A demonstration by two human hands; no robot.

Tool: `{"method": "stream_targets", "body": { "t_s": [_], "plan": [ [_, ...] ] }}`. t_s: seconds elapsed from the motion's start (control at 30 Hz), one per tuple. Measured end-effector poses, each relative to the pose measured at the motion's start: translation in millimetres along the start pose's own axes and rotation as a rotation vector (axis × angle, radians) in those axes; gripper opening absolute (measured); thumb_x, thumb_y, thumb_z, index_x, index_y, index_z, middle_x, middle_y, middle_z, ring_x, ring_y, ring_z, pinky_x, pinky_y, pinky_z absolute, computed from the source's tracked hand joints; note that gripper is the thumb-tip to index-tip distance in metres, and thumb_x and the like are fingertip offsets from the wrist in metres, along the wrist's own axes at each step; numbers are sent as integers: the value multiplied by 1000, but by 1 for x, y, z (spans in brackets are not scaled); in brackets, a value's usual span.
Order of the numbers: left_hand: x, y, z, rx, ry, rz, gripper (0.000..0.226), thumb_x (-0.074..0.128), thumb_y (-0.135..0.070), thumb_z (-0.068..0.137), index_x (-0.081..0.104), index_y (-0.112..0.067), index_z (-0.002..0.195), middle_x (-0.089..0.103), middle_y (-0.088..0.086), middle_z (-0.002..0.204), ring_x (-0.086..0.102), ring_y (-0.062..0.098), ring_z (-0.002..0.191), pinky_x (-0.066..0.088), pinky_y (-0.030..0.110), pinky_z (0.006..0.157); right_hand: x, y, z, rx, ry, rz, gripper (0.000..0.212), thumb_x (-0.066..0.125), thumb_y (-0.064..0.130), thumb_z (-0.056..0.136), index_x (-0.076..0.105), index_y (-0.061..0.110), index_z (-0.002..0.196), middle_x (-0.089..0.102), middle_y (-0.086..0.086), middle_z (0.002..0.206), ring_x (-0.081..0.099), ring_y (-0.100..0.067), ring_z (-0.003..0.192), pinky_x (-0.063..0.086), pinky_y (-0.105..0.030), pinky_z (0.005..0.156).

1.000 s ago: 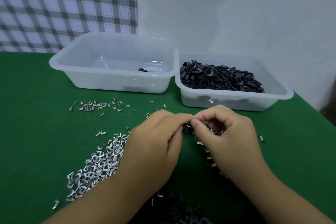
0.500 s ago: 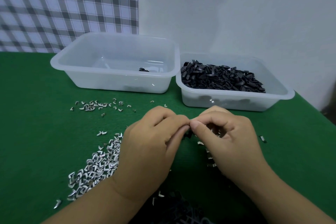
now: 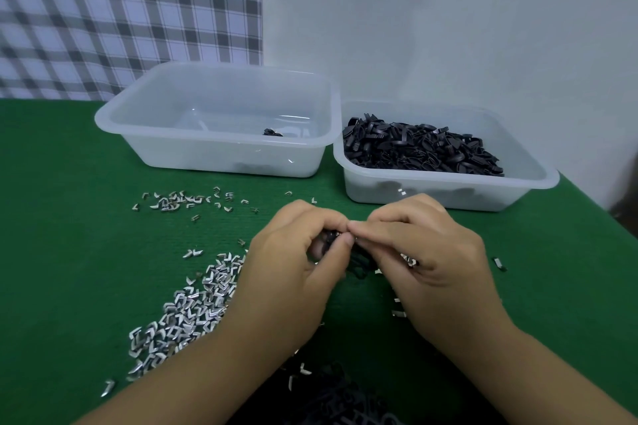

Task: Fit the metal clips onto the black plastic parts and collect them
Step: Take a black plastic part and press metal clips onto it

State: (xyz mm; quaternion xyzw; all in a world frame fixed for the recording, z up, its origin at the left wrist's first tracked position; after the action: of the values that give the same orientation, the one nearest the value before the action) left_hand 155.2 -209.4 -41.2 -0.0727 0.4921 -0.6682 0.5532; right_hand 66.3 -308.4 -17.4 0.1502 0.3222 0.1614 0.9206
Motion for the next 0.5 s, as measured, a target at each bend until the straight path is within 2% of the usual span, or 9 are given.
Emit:
{"method": "stream_targets", "body": {
  "t_s": [0.13, 0.23, 0.5],
  "plan": [
    [7, 6, 0, -91, 87, -140, 16, 61, -10, 89, 64, -25, 85, 55, -7, 82, 62, 3, 54, 42, 10, 50, -2, -2, 0, -17, 3, -36, 9, 70, 8, 80, 75, 8, 87, 65, -3, 78, 58, -22, 76, 47, -29, 68],
    [8, 6, 0, -97, 116, -171, 19, 59, -8, 90, 65, -25, 84, 56, -3, 76, 57, -2, 46, 41, 10, 48, -2, -1, 1, -31, 9, -59, 7, 70, 10, 80, 75, 8, 85, 65, -1, 77, 57, -20, 75, 46, -27, 70],
    [10, 10, -1, -184, 140, -310, 20, 58, -8, 90, 70, -22, 82, 58, -7, 70, 54, 4, 41, 43, 17, 45, -1, 0, 2, -73, 9, -111, 5, 68, 8, 81, 73, 8, 82, 63, -2, 76, 55, -21, 74, 43, -24, 72]
  ]
}}
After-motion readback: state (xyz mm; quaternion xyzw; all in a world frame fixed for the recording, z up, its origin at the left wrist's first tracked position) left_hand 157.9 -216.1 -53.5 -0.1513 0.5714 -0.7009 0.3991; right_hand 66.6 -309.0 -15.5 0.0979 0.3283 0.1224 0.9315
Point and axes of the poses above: each hand's wrist, its own z-axis towards the middle knuckle, its own x-axis out of the palm, y = z × x, the point moved 7 cm from there along z, towards the middle knuckle
